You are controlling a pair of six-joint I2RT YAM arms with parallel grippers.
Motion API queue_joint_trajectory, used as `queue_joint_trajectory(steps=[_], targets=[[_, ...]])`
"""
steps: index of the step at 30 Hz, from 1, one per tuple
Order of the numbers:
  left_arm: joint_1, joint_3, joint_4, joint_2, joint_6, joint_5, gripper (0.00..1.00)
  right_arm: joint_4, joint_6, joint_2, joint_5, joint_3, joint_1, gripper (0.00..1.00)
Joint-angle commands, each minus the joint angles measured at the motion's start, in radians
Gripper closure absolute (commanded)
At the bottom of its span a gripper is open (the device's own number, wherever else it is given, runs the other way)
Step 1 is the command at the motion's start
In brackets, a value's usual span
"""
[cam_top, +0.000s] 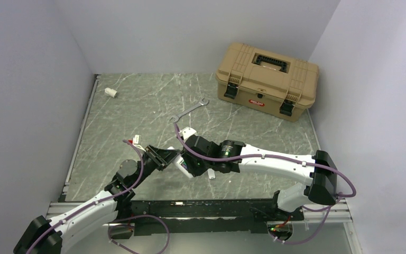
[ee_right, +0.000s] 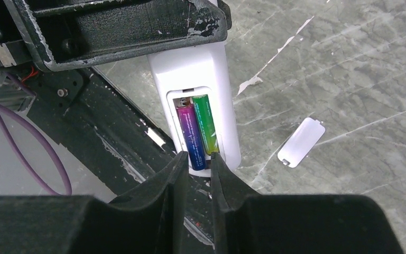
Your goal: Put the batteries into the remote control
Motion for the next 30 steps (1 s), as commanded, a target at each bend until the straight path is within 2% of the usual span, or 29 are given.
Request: queue_joint_trajectory(steps=[1,8,15,20,22,26,28,30], targets=[[-0.003,0.003,0.075,0.006,-0.016,0.009,1.00,0.020,0.002,-0.001,0.004,0.037,-0.002,0.75],[-0.004,-0.006,0.094,0.019,-0.026,0.010,1.00,0.049,0.007,-0.021,-0.026,0.030,-0.001,0.68],[-0.004,-0.011,0.093,0.014,-0.031,0.011,1.00,0.051,0.001,-0.035,-0.018,0.028,-0.002,0.67],[-0.004,-0.013,0.091,0.008,-0.044,0.041,1.00,0.091,-0.107,-0.111,0.020,0.003,-0.001,0.68],[-0.005,-0.017,0.100,0.004,-0.054,0.063,1.00,0.150,-0.179,-0.164,0.017,-0.042,-0.003,0.68],[-0.005,-0.004,0.058,-0.025,-0.060,0.118,1.00,0.353,-0.338,-0.299,-0.084,-0.180,-0.003,0.68],[-0.005,0.008,0.019,-0.046,-0.059,0.148,1.00,0.482,-0.390,-0.384,-0.164,-0.271,-0.003,0.58],[-0.004,0.021,-0.017,-0.067,-0.057,0.186,1.00,0.589,-0.486,-0.456,-0.221,-0.348,-0.003,0.55]])
